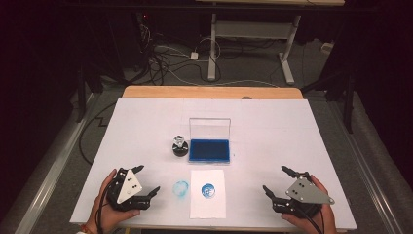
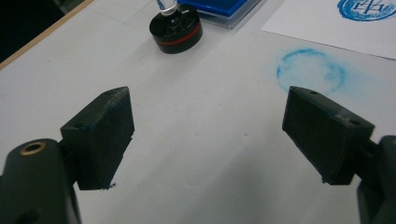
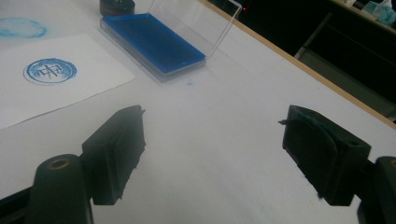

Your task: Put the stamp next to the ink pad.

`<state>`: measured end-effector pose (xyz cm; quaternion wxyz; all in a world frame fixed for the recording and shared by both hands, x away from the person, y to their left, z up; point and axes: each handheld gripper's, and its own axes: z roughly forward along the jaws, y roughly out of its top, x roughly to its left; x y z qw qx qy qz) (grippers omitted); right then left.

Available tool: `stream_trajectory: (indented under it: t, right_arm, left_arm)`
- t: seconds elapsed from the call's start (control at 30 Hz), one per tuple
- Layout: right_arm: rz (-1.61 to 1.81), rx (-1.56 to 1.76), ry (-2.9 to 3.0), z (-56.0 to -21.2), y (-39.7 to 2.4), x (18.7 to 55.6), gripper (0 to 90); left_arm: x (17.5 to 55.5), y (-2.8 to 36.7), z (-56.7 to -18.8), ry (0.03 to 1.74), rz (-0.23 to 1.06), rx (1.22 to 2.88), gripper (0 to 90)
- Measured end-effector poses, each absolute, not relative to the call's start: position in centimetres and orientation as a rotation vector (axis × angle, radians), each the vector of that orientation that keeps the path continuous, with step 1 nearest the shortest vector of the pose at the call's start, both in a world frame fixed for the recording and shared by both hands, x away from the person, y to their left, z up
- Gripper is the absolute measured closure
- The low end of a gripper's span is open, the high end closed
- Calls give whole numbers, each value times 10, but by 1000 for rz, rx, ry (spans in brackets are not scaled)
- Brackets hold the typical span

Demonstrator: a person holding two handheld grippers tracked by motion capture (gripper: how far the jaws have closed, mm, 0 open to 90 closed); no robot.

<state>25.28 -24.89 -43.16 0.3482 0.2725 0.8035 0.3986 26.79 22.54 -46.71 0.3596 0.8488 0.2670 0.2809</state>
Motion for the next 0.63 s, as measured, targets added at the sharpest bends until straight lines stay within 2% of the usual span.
stream_trajectory:
  t: [0.63]
  right_arm:
    - [1022,704,2085,-433,-250,255,214]
  left_arm:
    - [276,226,-471,727,695,2222,164]
